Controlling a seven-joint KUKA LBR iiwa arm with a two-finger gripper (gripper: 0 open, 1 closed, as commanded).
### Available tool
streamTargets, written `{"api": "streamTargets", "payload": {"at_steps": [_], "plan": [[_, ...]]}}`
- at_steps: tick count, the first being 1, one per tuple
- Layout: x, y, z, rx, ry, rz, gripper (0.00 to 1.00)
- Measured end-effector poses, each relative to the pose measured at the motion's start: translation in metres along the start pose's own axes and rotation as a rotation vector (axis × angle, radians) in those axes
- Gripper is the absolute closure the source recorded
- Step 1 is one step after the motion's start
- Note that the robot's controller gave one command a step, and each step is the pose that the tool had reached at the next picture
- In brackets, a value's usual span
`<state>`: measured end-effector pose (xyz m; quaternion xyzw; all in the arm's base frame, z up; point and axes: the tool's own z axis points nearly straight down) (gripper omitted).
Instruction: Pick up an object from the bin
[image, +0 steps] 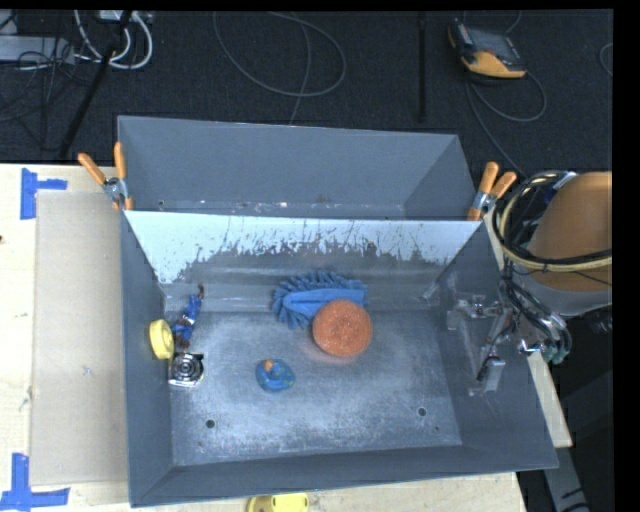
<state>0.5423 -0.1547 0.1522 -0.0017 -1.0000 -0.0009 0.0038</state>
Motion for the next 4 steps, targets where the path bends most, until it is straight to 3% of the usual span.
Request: {"api": "streamTargets", "payload": {"at_steps": [1,2,3,4], "plan": [[-0.002,0.001,-0.004,0.001,-0.007,-0.004,0.0],[-0.05,0.034,0.059,0.002,-0.017,0.04,0.0],[-0.052,0.054,0.09,0.0,-0.008,0.045,0.0],[-0.07,0.092,0.076,0.002,-0.009,-0.018,0.0]]}}
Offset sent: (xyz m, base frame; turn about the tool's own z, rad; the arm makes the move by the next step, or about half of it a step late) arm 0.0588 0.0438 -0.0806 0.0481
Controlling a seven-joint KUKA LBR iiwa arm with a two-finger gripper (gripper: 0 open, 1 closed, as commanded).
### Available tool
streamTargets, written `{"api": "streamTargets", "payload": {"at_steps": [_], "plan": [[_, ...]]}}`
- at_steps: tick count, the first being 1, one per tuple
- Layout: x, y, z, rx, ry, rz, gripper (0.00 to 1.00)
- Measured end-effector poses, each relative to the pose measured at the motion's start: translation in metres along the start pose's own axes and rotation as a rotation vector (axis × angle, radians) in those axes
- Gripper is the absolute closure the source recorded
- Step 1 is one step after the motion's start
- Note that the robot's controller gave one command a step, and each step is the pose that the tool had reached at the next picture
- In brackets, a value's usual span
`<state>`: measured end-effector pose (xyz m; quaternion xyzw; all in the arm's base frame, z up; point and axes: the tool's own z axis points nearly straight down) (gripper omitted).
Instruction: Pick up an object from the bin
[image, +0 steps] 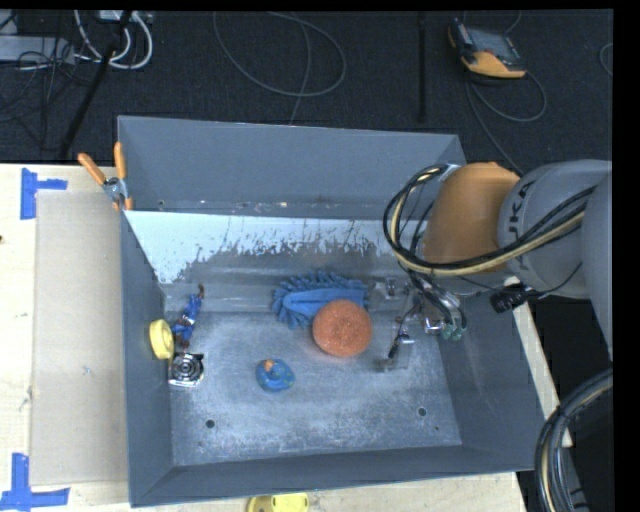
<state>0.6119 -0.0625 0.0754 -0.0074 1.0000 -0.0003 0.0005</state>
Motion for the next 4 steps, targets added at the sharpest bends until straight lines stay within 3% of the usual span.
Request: {"api": "streamTargets", "payload": {"at_steps": [1,2,3,4], "plan": [[-0.006,0.009,0.003,-0.001,0.0,0.002,1.0],[-0.006,0.01,0.003,-0.001,0.0,0.0,0.0],[-0.006,0.01,0.003,-0.001,0.0,-0.002,0.0],[-0.006,0.025,0.004,0.002,0.0,-0.062,0.0]]}}
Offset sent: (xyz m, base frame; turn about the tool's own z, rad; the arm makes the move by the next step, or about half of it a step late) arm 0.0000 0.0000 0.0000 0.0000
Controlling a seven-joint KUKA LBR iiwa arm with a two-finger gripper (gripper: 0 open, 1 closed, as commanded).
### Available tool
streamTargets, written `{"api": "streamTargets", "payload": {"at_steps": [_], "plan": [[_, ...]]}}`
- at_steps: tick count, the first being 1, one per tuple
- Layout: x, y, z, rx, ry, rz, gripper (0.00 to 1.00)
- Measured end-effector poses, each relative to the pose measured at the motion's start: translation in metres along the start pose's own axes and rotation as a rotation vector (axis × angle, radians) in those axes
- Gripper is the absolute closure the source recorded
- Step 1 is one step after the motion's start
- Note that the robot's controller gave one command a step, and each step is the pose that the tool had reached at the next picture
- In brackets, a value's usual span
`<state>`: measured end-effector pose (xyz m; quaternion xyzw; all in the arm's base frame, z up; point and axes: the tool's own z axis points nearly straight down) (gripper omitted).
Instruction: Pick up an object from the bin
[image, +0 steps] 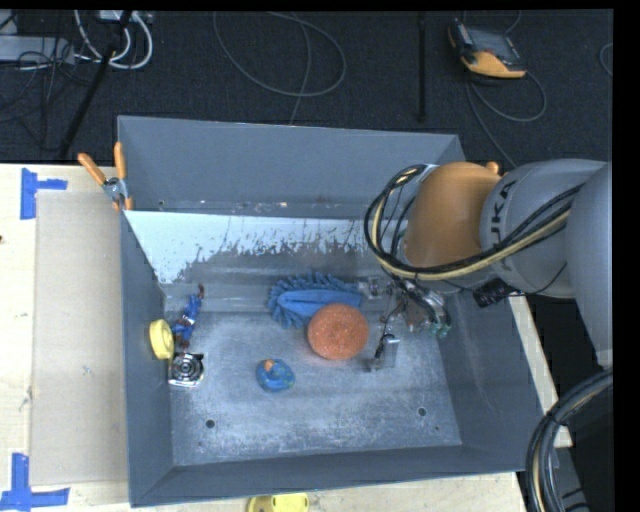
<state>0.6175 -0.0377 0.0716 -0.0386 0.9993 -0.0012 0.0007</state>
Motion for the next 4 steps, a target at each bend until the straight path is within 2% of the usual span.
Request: {"api": "streamTargets", "payload": {"at_steps": [1,2,3,4], "plan": [[-0.001,0.049,0.002,-0.003,0.0,-0.091,1.0],[-0.001,0.049,0.002,-0.003,0.0,-0.092,1.0],[0.001,0.049,-0.002,-0.003,0.003,-0.091,0.0],[0.012,0.046,-0.072,-0.003,0.005,-0.08,0.0]]}}
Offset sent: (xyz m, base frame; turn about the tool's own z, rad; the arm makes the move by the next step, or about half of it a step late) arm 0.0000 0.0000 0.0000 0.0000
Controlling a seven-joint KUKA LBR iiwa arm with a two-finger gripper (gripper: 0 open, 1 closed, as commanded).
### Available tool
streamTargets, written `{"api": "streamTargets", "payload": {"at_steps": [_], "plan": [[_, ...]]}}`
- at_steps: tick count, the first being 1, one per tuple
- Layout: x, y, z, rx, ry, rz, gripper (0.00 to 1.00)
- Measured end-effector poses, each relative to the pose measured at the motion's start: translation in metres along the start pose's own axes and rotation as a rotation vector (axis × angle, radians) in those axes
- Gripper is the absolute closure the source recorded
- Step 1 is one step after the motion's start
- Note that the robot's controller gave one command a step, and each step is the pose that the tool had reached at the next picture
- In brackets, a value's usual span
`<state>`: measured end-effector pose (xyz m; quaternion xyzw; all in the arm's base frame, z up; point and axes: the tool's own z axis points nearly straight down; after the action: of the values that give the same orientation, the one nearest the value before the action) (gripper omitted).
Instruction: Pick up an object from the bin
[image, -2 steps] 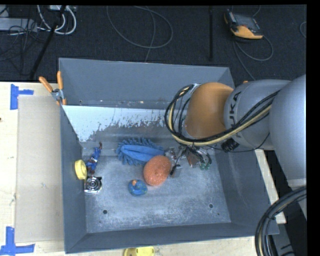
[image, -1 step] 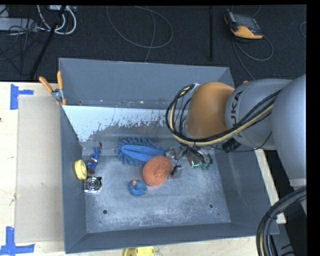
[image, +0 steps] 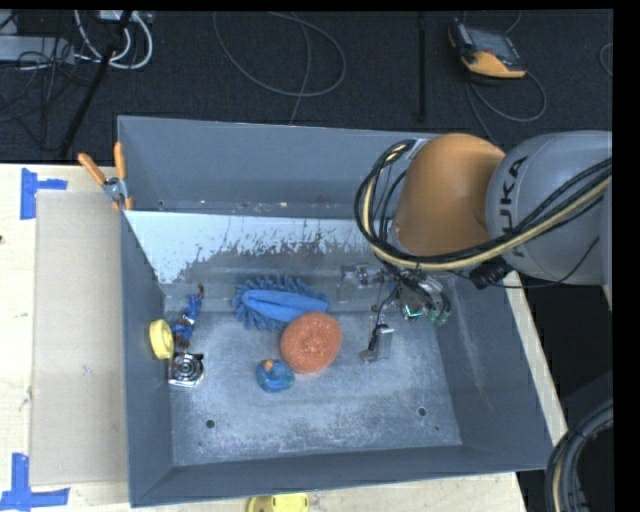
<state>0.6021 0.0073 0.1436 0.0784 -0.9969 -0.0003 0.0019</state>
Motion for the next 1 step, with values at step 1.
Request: {"api": "streamTargets", "payload": {"at_steps": [1], "plan": [[-0.0162,0.0205,0.0167,0.002,-0.017,0.003,0.0]]}}
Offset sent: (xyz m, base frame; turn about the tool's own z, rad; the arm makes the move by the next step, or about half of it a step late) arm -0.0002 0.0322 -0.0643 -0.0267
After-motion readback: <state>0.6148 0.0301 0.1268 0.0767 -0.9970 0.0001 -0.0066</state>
